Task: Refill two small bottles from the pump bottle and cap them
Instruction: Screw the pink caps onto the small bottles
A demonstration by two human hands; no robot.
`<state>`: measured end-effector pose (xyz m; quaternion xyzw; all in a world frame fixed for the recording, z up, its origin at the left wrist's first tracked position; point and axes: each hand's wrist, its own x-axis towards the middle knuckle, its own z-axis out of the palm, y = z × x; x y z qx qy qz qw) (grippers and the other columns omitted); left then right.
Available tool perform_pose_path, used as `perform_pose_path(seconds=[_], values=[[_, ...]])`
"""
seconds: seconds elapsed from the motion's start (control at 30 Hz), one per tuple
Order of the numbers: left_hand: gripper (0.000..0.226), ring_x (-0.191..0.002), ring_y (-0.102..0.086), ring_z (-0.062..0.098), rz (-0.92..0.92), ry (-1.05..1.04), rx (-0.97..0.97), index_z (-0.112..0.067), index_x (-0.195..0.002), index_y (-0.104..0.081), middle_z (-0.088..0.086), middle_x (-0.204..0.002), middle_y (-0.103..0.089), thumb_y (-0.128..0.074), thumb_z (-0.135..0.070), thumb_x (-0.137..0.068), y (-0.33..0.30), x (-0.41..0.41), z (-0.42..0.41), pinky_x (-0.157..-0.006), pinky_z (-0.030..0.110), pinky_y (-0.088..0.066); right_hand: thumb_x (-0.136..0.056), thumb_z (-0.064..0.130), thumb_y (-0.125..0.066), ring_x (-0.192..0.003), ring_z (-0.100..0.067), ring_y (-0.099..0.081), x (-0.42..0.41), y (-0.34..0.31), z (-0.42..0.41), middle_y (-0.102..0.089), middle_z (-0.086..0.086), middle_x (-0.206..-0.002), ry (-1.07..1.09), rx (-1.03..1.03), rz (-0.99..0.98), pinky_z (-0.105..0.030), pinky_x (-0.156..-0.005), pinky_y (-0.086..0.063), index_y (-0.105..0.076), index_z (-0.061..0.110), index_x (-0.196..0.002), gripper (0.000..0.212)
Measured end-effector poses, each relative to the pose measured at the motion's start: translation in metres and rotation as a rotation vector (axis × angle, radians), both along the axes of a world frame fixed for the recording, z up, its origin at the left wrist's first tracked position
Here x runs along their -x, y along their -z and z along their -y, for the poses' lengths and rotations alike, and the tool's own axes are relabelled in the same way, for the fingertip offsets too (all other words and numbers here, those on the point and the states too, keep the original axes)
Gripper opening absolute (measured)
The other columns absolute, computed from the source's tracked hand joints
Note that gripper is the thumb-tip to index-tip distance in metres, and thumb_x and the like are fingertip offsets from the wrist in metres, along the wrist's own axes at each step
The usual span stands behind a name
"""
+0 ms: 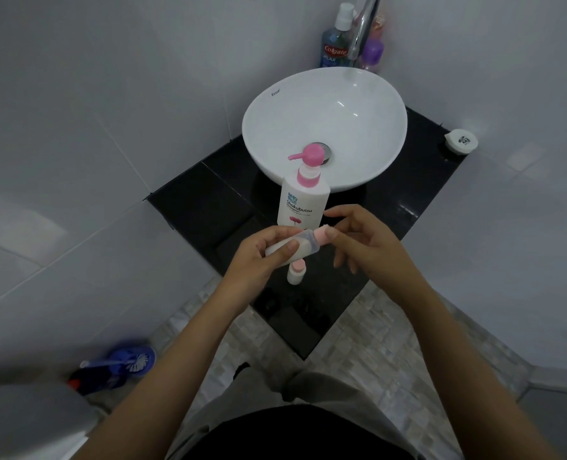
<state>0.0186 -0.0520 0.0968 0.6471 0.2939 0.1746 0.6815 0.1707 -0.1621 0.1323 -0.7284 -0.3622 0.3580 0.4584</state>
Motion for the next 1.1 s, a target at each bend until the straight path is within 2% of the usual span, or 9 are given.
perform_pose_path(seconds=[0.07, 0.13, 0.2, 0.33, 0.5, 0.67, 0.8, 0.93, 1.1], values=[[0.022, -0.091, -0.062, -0.006, -0.002, -0.005, 0.006, -0.015, -0.112, -0.064, -0.006, -0.107, -0.066, -0.054, -0.015, -0.092, 0.0, 0.0, 0.0, -0.073, 0.007, -0.048, -0.09, 0.017, -0.059, -0.058, -0.006, -0.06, -0.001, -0.001, 0.002, -0.064, -0.006, -0.091, -0.051, -0.008, 0.023, -0.013, -0.049, -0.047, -0.058, 0.016, -0.115, 0.025], [0.022, -0.091, -0.062, -0.006, -0.005, -0.005, -0.006, -0.015, -0.111, -0.065, -0.006, -0.106, -0.066, -0.054, -0.016, -0.092, 0.0, 0.0, 0.0, -0.073, 0.007, -0.048, -0.088, 0.025, -0.061, -0.049, -0.002, -0.055, 0.001, 0.004, 0.0, -0.065, -0.005, -0.078, 0.008, 0.02, 0.093, -0.009, -0.046, -0.043, -0.063, 0.012, -0.102, 0.019], [0.023, -0.091, -0.062, -0.005, -0.008, -0.001, -0.015, -0.014, -0.112, -0.065, -0.005, -0.106, -0.066, -0.055, -0.016, -0.092, 0.0, -0.001, 0.0, -0.072, 0.007, -0.048, -0.087, 0.034, -0.06, -0.043, -0.002, -0.052, 0.003, 0.007, -0.004, -0.063, -0.006, -0.07, 0.076, 0.063, 0.116, -0.008, -0.043, -0.041, -0.064, 0.01, -0.094, 0.025], [0.02, -0.089, -0.062, -0.006, -0.004, -0.007, 0.007, -0.017, -0.11, -0.065, -0.007, -0.105, -0.066, -0.054, -0.016, -0.092, 0.0, -0.001, -0.001, -0.073, 0.008, -0.049, -0.088, 0.028, -0.059, -0.055, -0.006, -0.059, 0.001, 0.001, -0.001, -0.066, -0.008, -0.085, -0.01, 0.003, 0.017, -0.013, -0.047, -0.045, -0.061, 0.015, -0.112, 0.026], [0.023, -0.088, -0.062, -0.006, -0.002, 0.004, -0.011, -0.01, -0.112, -0.065, -0.003, -0.105, -0.066, -0.055, -0.014, -0.091, 0.001, -0.001, -0.002, -0.071, 0.007, -0.048, -0.089, 0.025, -0.061, -0.042, -0.003, -0.052, 0.006, 0.005, -0.005, -0.064, -0.004, -0.065, 0.021, 0.029, 0.078, -0.016, -0.041, -0.042, -0.064, 0.011, -0.097, 0.017], [0.021, -0.086, -0.063, -0.008, -0.008, 0.002, 0.024, -0.018, -0.109, -0.065, -0.009, -0.102, -0.067, -0.054, -0.015, -0.092, 0.0, 0.003, -0.003, -0.071, 0.007, -0.049, -0.088, 0.026, -0.062, -0.053, -0.018, -0.059, 0.004, 0.003, -0.006, -0.068, -0.015, -0.076, -0.027, 0.008, 0.025, -0.02, -0.046, -0.048, -0.065, 0.013, -0.104, 0.021], [0.023, -0.087, -0.065, -0.009, -0.002, 0.013, 0.041, -0.02, -0.11, -0.065, -0.014, -0.098, -0.069, -0.056, -0.01, -0.09, -0.001, 0.004, -0.005, -0.071, 0.007, -0.049, -0.09, 0.024, -0.06, -0.048, -0.013, -0.053, 0.006, 0.004, -0.006, -0.067, -0.016, -0.07, -0.024, -0.004, 0.021, -0.018, -0.043, -0.045, -0.066, 0.009, -0.102, 0.02], [0.026, -0.087, -0.066, -0.009, 0.033, -0.011, 0.027, -0.021, -0.106, -0.065, -0.021, -0.087, -0.073, -0.059, -0.005, -0.087, -0.003, 0.004, -0.002, -0.07, 0.007, -0.049, -0.091, 0.025, -0.058, -0.04, -0.004, -0.049, 0.011, 0.007, -0.007, -0.063, -0.006, -0.062, 0.04, 0.008, 0.034, -0.014, -0.041, -0.042, -0.065, 0.009, -0.099, 0.019], [0.023, -0.086, -0.067, -0.007, 0.022, 0.003, 0.046, -0.023, -0.101, -0.067, -0.025, -0.085, -0.073, -0.06, -0.007, -0.086, -0.002, 0.007, -0.004, -0.07, 0.007, -0.05, -0.09, 0.025, -0.059, -0.041, -0.003, -0.051, 0.017, 0.009, -0.009, -0.064, -0.005, -0.064, 0.109, 0.012, 0.004, -0.013, -0.04, -0.042, -0.067, 0.011, -0.098, 0.018]])
